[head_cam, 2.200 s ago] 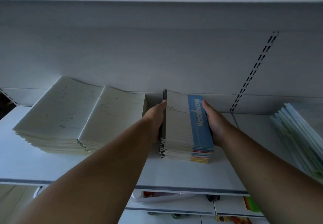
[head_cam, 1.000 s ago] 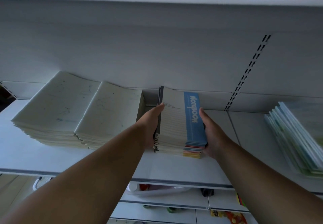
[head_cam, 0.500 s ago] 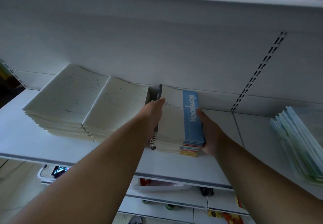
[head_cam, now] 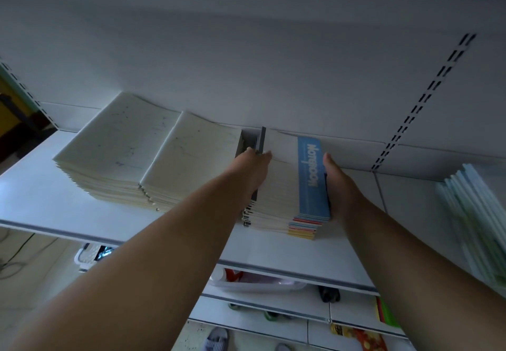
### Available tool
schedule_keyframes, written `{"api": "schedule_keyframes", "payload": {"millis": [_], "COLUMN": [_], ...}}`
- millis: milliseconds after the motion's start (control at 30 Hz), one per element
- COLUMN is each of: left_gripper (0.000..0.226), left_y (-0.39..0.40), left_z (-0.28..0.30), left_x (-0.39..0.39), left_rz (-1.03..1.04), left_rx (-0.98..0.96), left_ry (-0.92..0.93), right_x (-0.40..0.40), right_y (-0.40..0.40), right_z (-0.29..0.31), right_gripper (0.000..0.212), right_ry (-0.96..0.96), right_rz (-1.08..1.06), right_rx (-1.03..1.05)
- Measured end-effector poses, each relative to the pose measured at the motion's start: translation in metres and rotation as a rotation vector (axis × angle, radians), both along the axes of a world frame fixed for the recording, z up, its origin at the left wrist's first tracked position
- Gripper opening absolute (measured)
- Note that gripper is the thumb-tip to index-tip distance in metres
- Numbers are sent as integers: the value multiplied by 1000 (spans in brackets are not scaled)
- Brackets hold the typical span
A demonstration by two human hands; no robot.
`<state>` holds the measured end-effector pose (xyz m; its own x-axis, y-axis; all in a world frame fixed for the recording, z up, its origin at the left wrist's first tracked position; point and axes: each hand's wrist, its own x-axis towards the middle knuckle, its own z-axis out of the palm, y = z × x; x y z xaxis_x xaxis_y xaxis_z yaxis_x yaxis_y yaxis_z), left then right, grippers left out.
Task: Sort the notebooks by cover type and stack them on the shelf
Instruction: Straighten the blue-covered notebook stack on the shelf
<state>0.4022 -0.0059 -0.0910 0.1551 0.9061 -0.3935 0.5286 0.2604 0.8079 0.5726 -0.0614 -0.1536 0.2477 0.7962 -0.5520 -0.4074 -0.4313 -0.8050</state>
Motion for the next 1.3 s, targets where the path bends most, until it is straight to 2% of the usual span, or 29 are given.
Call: {"api": "schedule_keyframes", "payload": {"millis": [133, 200, 333, 433, 500, 567, 633, 700, 767, 800, 867, 933, 1033, 1100, 1167, 1233, 1300], "left_gripper": [55, 58, 55, 59, 57, 53, 51, 45, 37, 40, 51, 51, 41, 50, 65, 71, 69], "left_y": [-62, -77, -70, -70, -80, -93, -108, -127, -138, -140, -134, -126, -119, -116, -110, -104, -101], "left_z": [-22, -33, -44, -44, -39, -40, -42, -43, -35, -31, -27, -21, -24, -31, -40, -47, -51], "left_x": [-24, -28, -33, -35, -33, -30, -30, -31, -30, -28, -23, -17, -15, -19, -25, -28, -28], "left_rz": [92, 145, 217, 262, 258, 272, 342, 484, 583, 638, 769, 838, 849, 811, 822, 852, 859], "left_rx": [-80, -100, -163, -176, -141, -44, -30, -112, -243, -286, -411, -491, -506, -515, -533, -539, -549], "left_ry": [-317, -346, -243, -407, -446, -423, -422, -521, -606, -666, -808, -888, -937, -952, -1024, -1099, -1139], "right_x": [-3, -7, -19, -24, -24, -21, -21, -23, -27, -27, -29, -29, -23, -16, -11, -9, -13], "right_y": [-16, -16, -13, -12, -14, -18, -24, -29, -33, -33, -34, -37, -49, -60, -67, -67, -65], "right_z": [-12, -11, -4, -7, -5, -10, -15, -23, -22, -21, -17, -13, -17, -23, -34, -40, -39], "right_gripper": [53, 50, 50, 48, 49, 57, 71, 79, 60, 52, 47, 47, 57, 61, 87, 105, 106], "right_ry": [51, 67, 121, 102, 75, 49, 11, -18, -31, -22, -45, -70, -227, -430, -618, -744, -836], "right_rz": [-15, -23, -21, -21, -22, -27, -5, 18, 18, 25, 26, 80, 231, 366, 477, 490, 466], "right_rx": [21, 26, 30, 39, 44, 42, 42, 60, 92, 100, 78, 94, 188, 325, 435, 443, 448]}}
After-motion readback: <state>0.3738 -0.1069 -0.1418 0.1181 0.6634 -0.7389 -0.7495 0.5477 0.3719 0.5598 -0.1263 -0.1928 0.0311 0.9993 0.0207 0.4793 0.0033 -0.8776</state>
